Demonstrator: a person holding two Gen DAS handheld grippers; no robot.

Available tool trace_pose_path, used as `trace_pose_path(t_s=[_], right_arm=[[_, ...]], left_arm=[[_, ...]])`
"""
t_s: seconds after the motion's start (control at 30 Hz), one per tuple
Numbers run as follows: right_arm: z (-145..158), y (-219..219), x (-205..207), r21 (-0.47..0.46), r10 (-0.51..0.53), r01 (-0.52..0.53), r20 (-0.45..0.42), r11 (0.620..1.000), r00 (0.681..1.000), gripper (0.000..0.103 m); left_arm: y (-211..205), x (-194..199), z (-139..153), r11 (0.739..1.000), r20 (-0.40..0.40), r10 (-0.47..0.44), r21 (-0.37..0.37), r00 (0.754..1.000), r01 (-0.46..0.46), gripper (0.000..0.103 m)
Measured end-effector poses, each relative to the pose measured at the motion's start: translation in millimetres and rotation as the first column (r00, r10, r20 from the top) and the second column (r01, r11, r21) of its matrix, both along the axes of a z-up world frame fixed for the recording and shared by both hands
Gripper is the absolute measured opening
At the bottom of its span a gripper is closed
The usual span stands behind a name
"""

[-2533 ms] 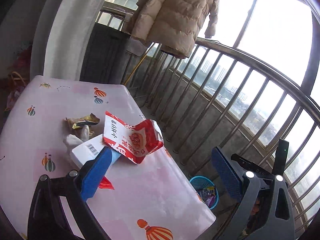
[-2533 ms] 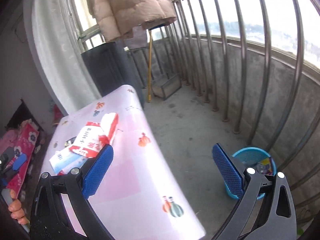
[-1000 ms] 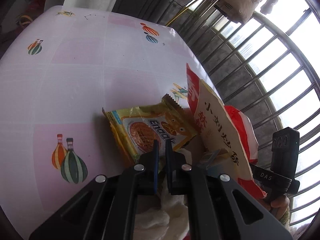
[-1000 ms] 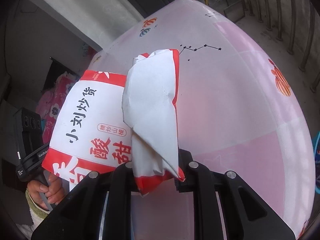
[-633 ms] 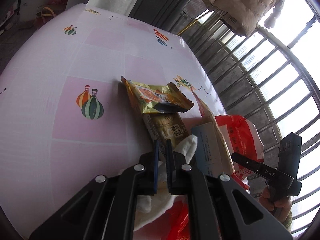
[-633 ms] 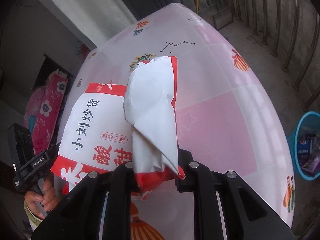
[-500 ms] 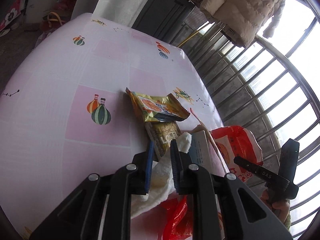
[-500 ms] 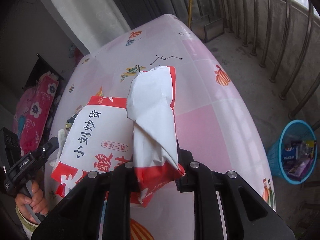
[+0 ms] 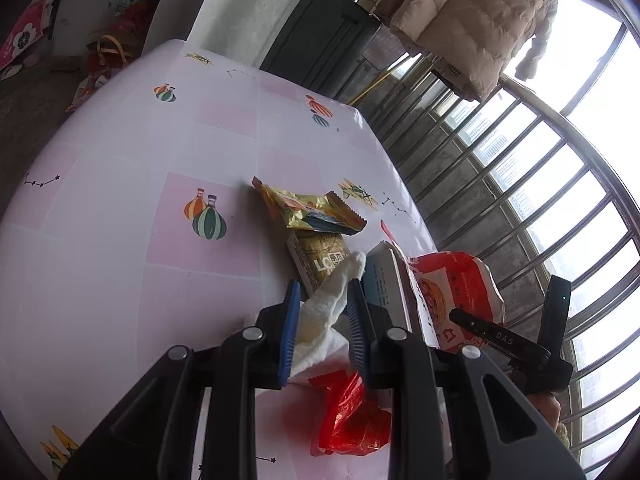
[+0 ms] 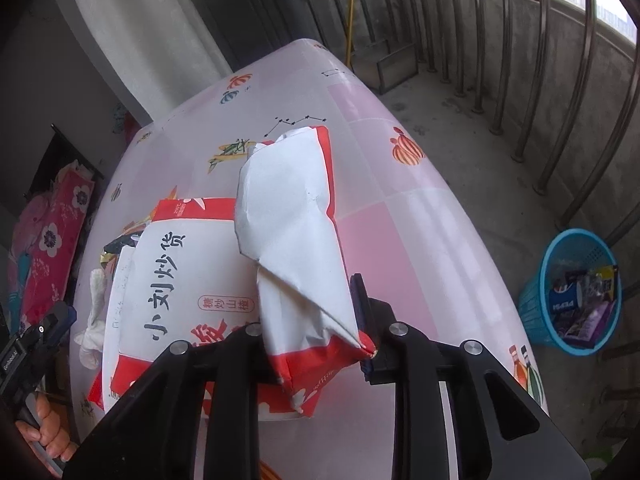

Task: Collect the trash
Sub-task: 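Grasp the white-and-red snack bag with the right tool, then grasp the blue-white box with the left tool while the right tool holds the snack bag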

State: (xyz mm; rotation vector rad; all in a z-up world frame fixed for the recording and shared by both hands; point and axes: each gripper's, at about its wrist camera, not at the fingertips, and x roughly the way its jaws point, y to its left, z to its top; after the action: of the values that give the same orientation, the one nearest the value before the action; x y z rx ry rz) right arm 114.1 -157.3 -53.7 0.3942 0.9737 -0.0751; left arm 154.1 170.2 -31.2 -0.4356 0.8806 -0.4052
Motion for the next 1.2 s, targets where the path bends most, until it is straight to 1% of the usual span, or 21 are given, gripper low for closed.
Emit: trace_pose_path(t_s=[0.1,0.3,0.4,0.43,0.5,0.57,0.67,0.97,1.2], right_arm=[[-4.9,1.2,1.3,-0.006,-0.008,0.008,-0.009,1.0,1.0,0.03],[-6.7,4.2,3.6,-0.034,-0.007,0.007,-0.004,0.999,1.0,0.03],[-7.5,4.6,4.4,-0.04,-0.011,0.01,-0.005,0.999,1.0,0.023],[-7.7,3.6,3.8,-0.034,-0.013,0.013,-0.006,0.999,1.0,0.018],[-7.1,1.4,2.9,-0.011,-0.02,0.019,-0.005,1.0,1.0,0.016],[-5.6,-0.7,2.2,0.011,-0.022,0.022,-0.001,1.0,1.0,0.012],[-1.3,-4.5,-0.1,0.058,-0.028,0.027,0.012,0.998,1.0,0.01],[12.5,-22.1,-6.9,0.198,-0.071,0.06,0.05,0.978,0.996,0.009],[20.6,-34.0,-12.1,0.256,-0.107,0.085,0.074,0.963,0.991,0.009]], left_arm=[[1.0,0.0,-1.0,1.0,-0.003,0.003,-0.003,1.0,-0.003,0.023],[1.9,0.2,-2.1,1.0,-0.005,0.005,-0.012,1.0,-0.005,0.023],[2.2,0.8,-3.1,1.0,-0.007,0.002,-0.013,1.0,-0.002,0.023],[2.2,0.7,-3.2,1.0,-0.008,0.002,-0.013,1.0,-0.002,0.023],[2.3,0.4,-3.4,1.0,-0.006,0.001,-0.014,1.0,-0.001,0.023],[2.5,0.2,-3.4,1.0,-0.007,0.002,-0.015,1.0,-0.002,0.023],[3.1,0.1,-3.3,1.0,-0.004,0.005,-0.018,1.0,-0.005,0.023],[4.1,0.2,-4.1,1.0,-0.002,0.004,-0.02,1.0,-0.004,0.023],[5.6,1.1,-3.5,1.0,0.0,0.005,-0.025,1.0,-0.005,0.023]])
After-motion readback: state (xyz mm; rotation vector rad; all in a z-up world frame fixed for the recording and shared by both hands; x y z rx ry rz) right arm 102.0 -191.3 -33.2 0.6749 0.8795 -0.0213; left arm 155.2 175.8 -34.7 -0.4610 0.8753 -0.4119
